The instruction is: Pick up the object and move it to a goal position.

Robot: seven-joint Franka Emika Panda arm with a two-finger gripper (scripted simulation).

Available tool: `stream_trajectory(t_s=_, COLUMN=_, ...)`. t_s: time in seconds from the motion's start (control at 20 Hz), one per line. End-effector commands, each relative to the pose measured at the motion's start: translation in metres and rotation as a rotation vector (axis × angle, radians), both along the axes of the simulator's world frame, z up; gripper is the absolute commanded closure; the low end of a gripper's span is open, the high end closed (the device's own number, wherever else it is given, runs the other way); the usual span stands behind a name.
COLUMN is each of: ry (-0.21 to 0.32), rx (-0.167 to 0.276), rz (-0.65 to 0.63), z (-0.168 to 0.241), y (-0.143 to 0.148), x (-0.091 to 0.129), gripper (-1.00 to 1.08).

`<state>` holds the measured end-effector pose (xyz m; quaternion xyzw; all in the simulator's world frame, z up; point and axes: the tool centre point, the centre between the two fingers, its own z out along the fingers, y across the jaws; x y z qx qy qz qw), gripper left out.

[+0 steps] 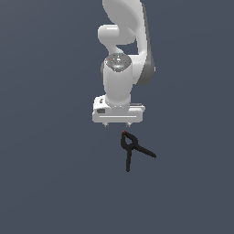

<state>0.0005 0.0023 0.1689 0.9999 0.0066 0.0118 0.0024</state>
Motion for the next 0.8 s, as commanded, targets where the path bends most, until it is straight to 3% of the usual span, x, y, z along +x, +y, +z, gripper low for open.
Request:
stream_trajectory(t_s=0.0, ry=0.0, rx=0.0, rz=0.0, z=0.0, y=0.0, x=0.0, gripper=-0.2)
stream_trajectory(t_s=0.4, ry=0.02, rx=0.002, rz=-0.026, z=-0.007, y=-0.005, x=-0.005, gripper=-0.2)
stream_trajectory(t_s=0.75, ry=0.0, rx=-0.003, rz=-0.037, z=-0.014, y=-0.002, x=0.006, gripper=-0.2)
